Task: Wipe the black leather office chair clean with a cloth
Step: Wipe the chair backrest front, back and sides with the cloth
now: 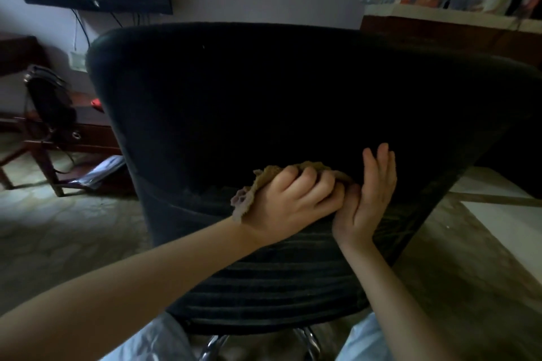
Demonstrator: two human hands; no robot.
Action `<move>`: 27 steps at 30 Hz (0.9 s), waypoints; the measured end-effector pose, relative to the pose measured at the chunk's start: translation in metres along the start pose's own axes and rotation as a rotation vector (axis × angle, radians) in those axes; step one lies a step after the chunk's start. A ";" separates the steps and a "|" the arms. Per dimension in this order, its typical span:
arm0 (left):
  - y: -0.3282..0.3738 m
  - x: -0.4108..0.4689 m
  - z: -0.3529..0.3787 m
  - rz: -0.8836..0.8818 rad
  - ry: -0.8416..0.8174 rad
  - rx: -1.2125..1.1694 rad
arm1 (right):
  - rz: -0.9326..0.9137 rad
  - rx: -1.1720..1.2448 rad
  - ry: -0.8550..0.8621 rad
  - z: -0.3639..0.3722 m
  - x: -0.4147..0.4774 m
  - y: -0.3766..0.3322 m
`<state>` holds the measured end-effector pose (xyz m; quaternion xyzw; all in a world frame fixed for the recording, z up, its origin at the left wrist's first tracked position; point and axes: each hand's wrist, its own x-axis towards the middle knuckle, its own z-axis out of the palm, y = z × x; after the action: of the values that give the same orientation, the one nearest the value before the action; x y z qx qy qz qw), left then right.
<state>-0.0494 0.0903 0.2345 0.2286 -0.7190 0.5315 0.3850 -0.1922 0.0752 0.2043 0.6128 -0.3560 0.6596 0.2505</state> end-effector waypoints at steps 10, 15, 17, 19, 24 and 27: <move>0.006 -0.020 -0.008 0.012 -0.160 -0.112 | 0.079 0.004 -0.024 0.011 -0.006 0.016; -0.032 0.018 -0.030 -0.045 -0.038 -0.071 | 0.170 0.041 -0.089 0.001 -0.004 0.022; -0.051 0.033 -0.042 -0.081 0.016 -0.027 | 0.255 0.053 -0.114 -0.004 -0.001 0.021; -0.061 0.036 -0.049 -0.090 0.032 0.024 | 0.318 0.055 -0.109 -0.007 0.001 0.019; -0.038 0.009 -0.038 -0.046 -0.002 0.025 | 0.381 -0.052 -0.064 -0.011 0.000 -0.004; -0.016 -0.017 -0.032 -0.046 -0.068 -0.026 | 0.376 -0.067 -0.063 -0.012 -0.004 -0.028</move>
<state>-0.0173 0.1140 0.2348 0.2579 -0.7332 0.5051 0.3753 -0.1779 0.1024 0.2051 0.5473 -0.4934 0.6631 0.1319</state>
